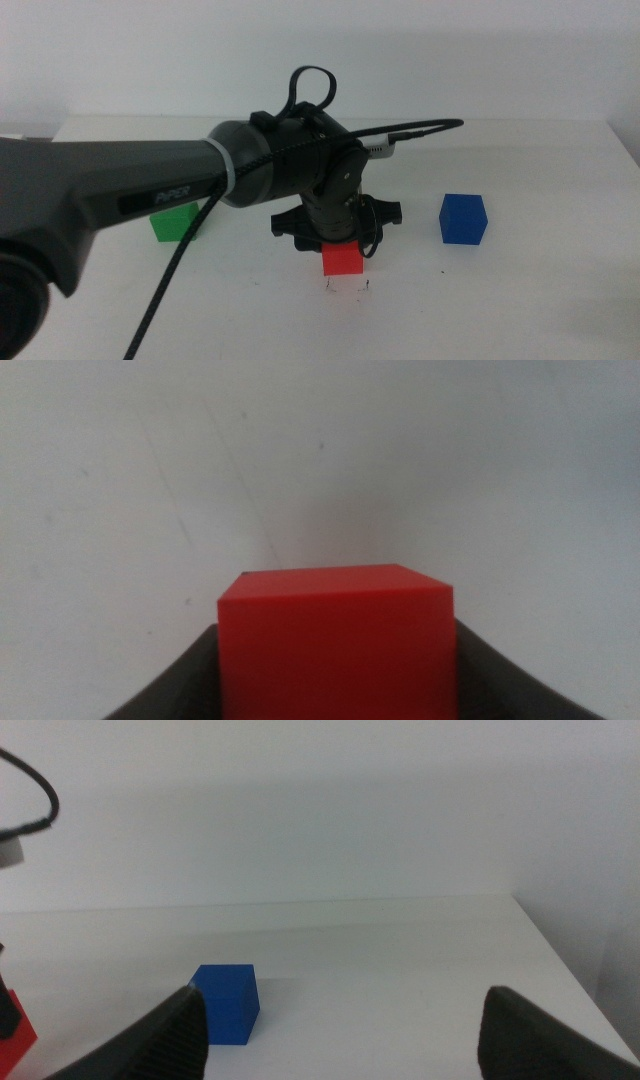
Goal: Stack red cubes first, then green, then blue cubes in a specific spot.
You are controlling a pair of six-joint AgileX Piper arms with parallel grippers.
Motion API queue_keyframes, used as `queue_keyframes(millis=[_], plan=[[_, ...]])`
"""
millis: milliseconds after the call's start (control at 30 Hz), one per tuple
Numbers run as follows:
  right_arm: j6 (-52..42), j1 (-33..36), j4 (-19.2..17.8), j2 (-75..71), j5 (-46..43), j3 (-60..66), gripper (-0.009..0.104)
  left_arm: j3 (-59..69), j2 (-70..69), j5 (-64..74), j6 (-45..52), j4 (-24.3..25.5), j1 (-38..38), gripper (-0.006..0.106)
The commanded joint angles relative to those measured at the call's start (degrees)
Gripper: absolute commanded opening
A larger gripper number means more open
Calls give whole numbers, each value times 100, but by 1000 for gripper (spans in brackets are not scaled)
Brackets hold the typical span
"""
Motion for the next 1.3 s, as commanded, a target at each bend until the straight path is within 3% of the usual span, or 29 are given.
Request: queue_keyframes(millis=[0,333,367,533,767,900,1067,1133,1200,1267], plan=[[-55,-43,-56,-28,-64,15,93,19,72,-81,-21,-63,-19,-1],[-55,-43,-56,-28,-64,15,93,19,192,-232,60,-255,-19,2],[-55,-43,-56,-28,-64,15,93,19,192,-172,170,-260,-19,17],[-55,-43,-56,-28,-64,15,93,19,192,-162,319,-349,-19,45],[-55,-43,-56,-28,-64,15,93,7,157,-226,435,-343,-9,94],[-55,-43,-56,-28,-64,15,93,-194,-339,111,992,-278,72,94],[-55,-43,-56,-28,-64,15,93,-266,-1313,1123,1365,270,542,94],[-33,-43,-56,-28,-64,15,93,-266,-1650,1812,1545,673,1077,94],[29,-43,-56,-28,-64,15,93,-266,-1711,2103,1769,717,1509,94],[29,-43,-56,-28,-64,15,93,-266,-1685,2170,2182,405,2043,94]])
